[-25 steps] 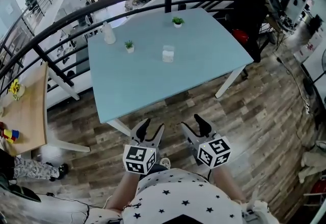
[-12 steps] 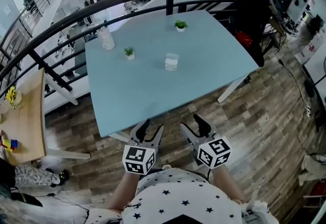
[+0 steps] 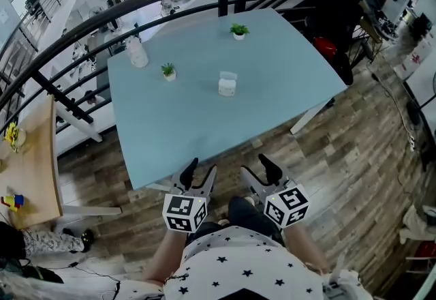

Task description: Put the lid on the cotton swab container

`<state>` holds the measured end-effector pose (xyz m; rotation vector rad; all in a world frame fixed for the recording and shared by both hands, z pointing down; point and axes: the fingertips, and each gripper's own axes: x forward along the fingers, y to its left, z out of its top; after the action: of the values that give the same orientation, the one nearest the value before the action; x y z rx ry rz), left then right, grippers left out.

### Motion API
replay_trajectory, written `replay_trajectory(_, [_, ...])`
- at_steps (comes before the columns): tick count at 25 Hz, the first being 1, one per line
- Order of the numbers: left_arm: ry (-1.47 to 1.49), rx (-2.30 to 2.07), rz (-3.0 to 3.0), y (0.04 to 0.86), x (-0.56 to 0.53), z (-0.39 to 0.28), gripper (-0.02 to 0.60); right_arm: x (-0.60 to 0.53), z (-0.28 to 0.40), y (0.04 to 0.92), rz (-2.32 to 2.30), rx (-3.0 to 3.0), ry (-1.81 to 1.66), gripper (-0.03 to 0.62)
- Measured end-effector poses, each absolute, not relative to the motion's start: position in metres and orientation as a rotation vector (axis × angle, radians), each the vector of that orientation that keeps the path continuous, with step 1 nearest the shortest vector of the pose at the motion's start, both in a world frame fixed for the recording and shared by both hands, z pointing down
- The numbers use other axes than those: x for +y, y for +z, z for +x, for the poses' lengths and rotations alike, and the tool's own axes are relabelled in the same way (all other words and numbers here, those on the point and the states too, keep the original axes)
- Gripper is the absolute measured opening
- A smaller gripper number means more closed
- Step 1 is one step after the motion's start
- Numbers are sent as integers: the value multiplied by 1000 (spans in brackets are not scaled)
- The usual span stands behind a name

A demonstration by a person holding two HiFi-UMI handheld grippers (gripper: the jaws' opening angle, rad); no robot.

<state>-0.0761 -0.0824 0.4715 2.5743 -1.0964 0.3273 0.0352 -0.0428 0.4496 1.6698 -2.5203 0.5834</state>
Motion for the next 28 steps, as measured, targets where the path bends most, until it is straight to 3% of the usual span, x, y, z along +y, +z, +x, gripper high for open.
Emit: replay_trajectory(28, [314,-1198,2537,472,-256,-14,210,-248,94,436,1517,-2585,500,242])
